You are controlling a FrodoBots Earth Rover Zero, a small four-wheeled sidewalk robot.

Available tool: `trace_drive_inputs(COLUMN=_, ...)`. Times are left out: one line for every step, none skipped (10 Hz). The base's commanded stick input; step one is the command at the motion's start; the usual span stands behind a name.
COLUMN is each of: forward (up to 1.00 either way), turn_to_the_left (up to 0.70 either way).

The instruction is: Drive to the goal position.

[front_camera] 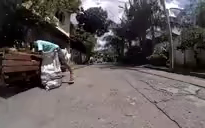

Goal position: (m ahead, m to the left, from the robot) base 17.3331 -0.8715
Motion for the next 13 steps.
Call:
trace_drive_inputs(forward=0.85, turn_to_the_left=0.00)
trace_drive_inputs(forward=0.85, turn_to_the_left=0.00)
trace_drive_inputs(forward=0.85, turn_to_the_left=0.00)
trace_drive_inputs(forward=0.85, turn_to_the_left=0.00)
trace_drive_inputs(forward=0.85, turn_to_the_left=0.00)
trace_drive_inputs(forward=0.85, turn_to_the_left=0.00)
trace_drive_inputs(forward=0.85, turn_to_the_left=0.00)
trace_drive_inputs(forward=0.85, turn_to_the_left=0.00)
trace_drive_inputs(forward=0.85, turn_to_the_left=0.00)
trace_drive_inputs(forward=0.85, turn_to_the_left=0.00)
trace_drive_inputs(forward=0.85, turn_to_the_left=0.00)
trace_drive_inputs(forward=0.85, turn_to_the_left=0.00)
trace_drive_inputs(forward=0.85, turn_to_the_left=0.00)
